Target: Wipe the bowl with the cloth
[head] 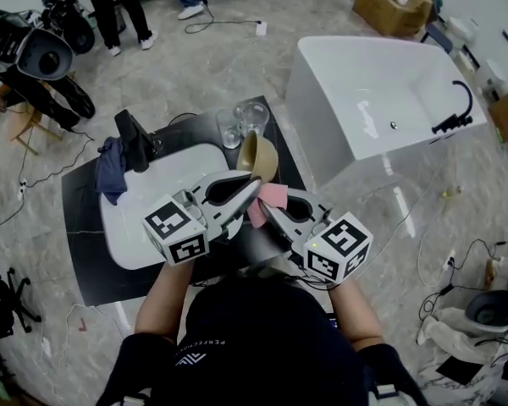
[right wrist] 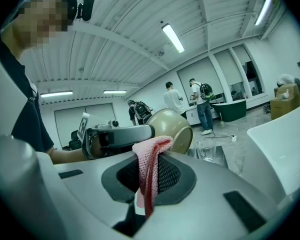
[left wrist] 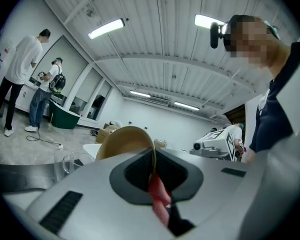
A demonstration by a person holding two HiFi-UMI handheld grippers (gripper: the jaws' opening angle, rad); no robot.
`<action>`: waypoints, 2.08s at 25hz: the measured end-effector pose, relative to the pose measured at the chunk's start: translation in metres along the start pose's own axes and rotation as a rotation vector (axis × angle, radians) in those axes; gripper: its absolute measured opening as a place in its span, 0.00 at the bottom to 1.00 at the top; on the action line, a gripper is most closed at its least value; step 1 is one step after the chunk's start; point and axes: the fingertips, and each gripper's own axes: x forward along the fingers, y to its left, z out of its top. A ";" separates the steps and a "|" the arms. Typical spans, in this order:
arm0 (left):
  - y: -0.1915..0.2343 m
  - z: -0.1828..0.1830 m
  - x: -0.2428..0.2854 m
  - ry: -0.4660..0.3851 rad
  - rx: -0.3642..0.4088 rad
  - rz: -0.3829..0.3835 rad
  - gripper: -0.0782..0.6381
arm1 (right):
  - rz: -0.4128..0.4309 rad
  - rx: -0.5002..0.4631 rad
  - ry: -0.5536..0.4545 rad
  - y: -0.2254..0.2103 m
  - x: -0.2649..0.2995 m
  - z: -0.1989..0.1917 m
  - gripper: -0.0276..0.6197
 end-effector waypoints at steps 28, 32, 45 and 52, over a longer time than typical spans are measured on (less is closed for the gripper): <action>0.009 -0.043 -0.013 0.092 -0.093 -0.016 0.14 | -0.050 -0.034 -0.065 -0.016 -0.006 0.024 0.11; -0.005 -0.049 -0.012 0.118 -0.087 -0.093 0.14 | -0.082 -0.062 -0.071 -0.020 -0.004 0.026 0.11; -0.034 -0.046 -0.021 0.144 -0.071 -0.290 0.14 | -0.150 -0.069 -0.090 -0.038 -0.013 0.028 0.11; -0.051 -0.039 -0.024 0.127 -0.057 -0.393 0.14 | -0.174 -0.063 -0.105 -0.050 -0.020 0.031 0.11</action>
